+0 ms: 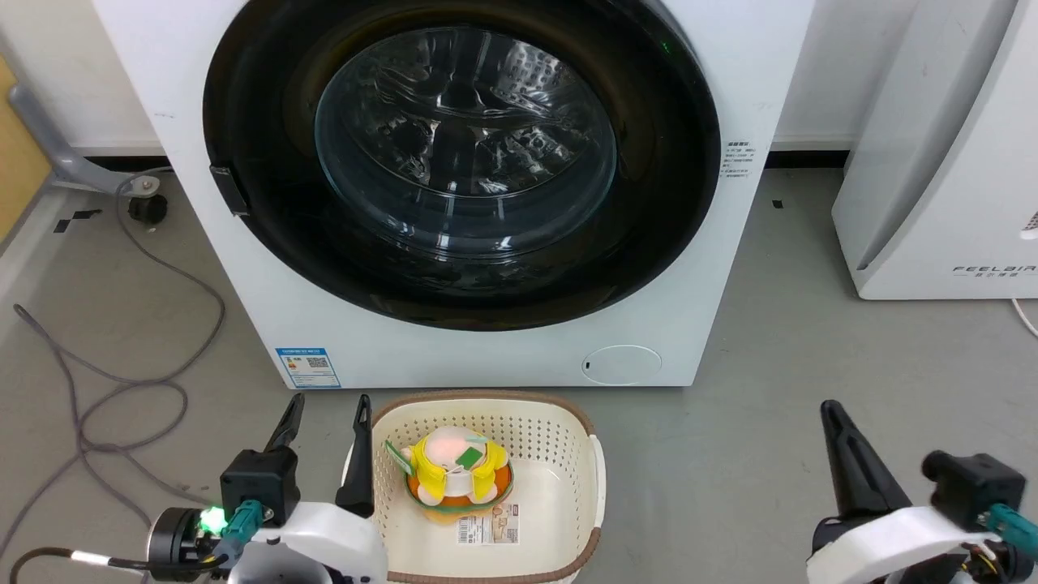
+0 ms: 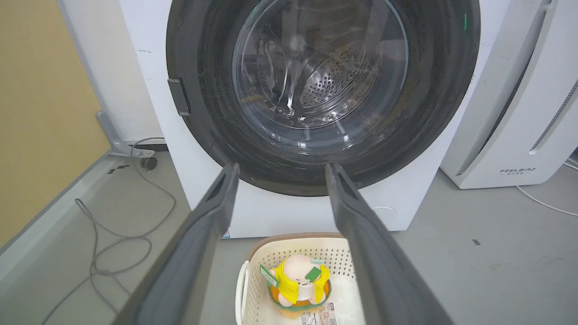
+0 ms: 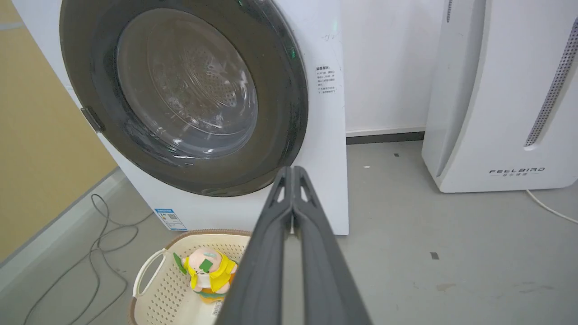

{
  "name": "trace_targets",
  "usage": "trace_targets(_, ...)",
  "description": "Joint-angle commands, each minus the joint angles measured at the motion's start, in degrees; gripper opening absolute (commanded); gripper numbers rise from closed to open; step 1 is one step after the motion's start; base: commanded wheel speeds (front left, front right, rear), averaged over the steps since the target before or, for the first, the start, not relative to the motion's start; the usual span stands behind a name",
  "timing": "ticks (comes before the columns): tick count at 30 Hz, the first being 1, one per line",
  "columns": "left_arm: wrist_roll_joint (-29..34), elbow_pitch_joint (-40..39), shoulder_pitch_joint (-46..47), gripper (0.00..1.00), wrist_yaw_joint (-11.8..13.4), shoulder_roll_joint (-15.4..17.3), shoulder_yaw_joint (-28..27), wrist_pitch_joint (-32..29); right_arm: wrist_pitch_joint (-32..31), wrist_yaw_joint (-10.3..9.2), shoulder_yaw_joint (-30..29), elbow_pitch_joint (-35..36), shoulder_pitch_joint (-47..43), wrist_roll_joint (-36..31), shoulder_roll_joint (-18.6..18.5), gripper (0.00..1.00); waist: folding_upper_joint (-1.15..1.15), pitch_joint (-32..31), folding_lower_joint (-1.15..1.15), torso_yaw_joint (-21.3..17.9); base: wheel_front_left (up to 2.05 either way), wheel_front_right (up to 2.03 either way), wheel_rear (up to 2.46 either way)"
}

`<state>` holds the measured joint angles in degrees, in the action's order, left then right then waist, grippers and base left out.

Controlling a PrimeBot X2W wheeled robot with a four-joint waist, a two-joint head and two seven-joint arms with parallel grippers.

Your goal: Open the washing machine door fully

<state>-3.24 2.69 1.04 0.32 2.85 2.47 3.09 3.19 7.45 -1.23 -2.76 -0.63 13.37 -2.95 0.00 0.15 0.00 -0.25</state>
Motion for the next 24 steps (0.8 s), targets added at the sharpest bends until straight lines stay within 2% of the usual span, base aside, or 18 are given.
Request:
trace_targets(1, -0.37, 0.31, 0.74, 1.0, -0.19, 0.01, 0.15, 0.53, 0.48, 0.01, -0.26, -0.29, 1.07, 1.67, 0.02, 0.0, 0.0, 0.0, 0.0, 0.0, 0.0, 0.0, 0.0)
trace_targets(11, -1.7, 0.84, 1.14, 1.0, -0.09, 0.02, 0.88, 1.72, 1.67, 0.01, -1.77, -1.85, 3.61, 19.54, 0.02, 0.0, 0.0, 0.15, 0.0, -0.01, 0.0, 0.0, 0.0)
trace_targets(18, -2.41, 1.12, 1.62, 1.0, -0.11, 0.02, 1.25, 2.56, 2.5, 0.01, -2.98, -3.94, 7.55, 28.27, -0.09, 0.0, 0.0, 0.62, 0.0, -0.29, 0.0, 0.0, 0.0)
trace_targets(24, -2.97, 1.04, 2.23, 1.0, -0.16, 0.02, 1.58, 3.28, 3.22, 0.01, -3.45, -7.69, 13.13, 35.89, -1.73, 0.0, 0.0, 1.43, 0.0, -0.51, 0.0, 0.0, 0.0)
